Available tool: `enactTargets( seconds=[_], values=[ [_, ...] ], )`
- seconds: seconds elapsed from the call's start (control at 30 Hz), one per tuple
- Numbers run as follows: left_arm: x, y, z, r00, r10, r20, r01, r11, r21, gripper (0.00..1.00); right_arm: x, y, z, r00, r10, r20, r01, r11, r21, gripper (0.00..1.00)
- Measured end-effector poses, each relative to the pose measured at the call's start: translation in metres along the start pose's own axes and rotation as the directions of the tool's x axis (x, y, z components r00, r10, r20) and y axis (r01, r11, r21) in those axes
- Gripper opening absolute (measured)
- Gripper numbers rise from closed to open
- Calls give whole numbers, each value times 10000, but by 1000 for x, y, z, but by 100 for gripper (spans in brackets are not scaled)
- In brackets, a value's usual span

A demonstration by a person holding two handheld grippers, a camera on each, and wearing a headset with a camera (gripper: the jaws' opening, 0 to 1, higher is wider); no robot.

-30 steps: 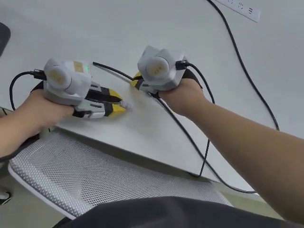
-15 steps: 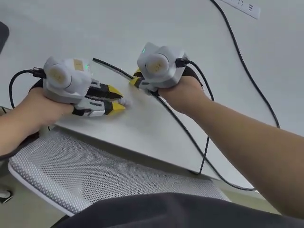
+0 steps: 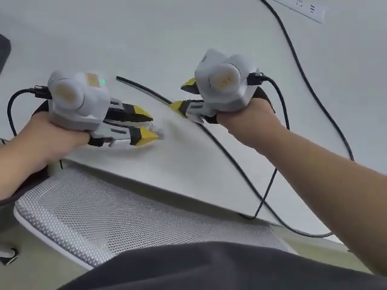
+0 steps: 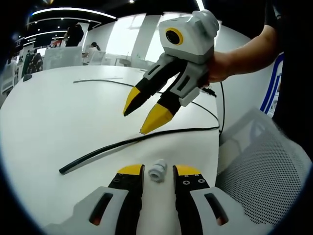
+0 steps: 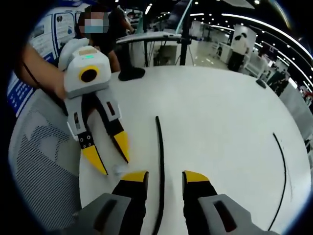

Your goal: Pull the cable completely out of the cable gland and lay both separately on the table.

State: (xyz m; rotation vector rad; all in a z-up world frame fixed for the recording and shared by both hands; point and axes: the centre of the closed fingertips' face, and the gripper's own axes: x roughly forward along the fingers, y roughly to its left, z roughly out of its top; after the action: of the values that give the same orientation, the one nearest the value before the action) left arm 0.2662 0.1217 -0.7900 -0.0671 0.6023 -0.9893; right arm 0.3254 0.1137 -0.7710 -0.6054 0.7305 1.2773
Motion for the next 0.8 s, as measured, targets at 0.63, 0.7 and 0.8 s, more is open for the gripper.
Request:
enactTargets(
  seconds=[0.63,0.7,0.8],
  values=[
    [-36,-23,33,9993,311,184,-308,9994,-124,37,-89,13,-3,9770,-1057,1853,676,9773,2007,47],
    [-41,-25,37,9992,372,148,-370,9992,-143,40,-98,12,-7,9720,-1236,2000,789,9728,2176,50],
    [-47,-29,42,9989,422,201,-419,9991,-112,43,-114,11,-11,9618,-1514,2279,895,9612,2611,53]
  ],
)
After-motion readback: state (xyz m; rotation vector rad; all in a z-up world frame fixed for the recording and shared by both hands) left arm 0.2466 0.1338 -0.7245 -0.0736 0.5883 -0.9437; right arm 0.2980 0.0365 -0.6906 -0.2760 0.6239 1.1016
